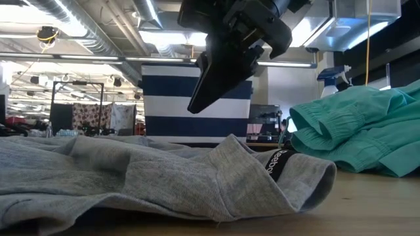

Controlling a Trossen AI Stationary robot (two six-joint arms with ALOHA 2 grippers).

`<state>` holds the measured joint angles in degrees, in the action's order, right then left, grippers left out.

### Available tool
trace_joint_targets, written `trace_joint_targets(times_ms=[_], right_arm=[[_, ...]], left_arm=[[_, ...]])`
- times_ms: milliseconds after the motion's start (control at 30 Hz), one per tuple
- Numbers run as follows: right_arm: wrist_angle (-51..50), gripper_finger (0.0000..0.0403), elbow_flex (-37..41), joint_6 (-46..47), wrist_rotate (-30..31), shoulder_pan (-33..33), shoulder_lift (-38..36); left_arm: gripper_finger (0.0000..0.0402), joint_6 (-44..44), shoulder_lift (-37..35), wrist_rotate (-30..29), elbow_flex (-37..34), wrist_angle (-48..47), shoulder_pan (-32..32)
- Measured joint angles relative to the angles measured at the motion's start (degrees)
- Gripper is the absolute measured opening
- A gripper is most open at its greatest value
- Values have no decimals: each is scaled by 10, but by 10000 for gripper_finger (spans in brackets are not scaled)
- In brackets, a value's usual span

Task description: Fold Laundry from Bin

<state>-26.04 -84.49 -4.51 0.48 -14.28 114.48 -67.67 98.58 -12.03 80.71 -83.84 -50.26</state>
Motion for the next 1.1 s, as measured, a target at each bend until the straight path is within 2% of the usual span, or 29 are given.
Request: trace_joint_targets(times_ms=[67,133,200,400,667,1100], right_arm=[[0,66,0,0,0,0,0],[0,66,0,-1,0,0,0],[0,66,0,-2,0,0,0],[0,66,0,-2,0,0,0],[-9,66,0,-2,6,0,0],[-31,66,0,0,11,-4,0]], left_arm=[[94,-22,0,-7,11,-63,0],[94,-21,-3,-13,8,-61,0],[94,-12,-6,-44,4,-37,-1],[94,17,-7,-115,1,94,-1],[94,109,13,-205,1,292,-15],[94,114,102,-205,1,312,-10]])
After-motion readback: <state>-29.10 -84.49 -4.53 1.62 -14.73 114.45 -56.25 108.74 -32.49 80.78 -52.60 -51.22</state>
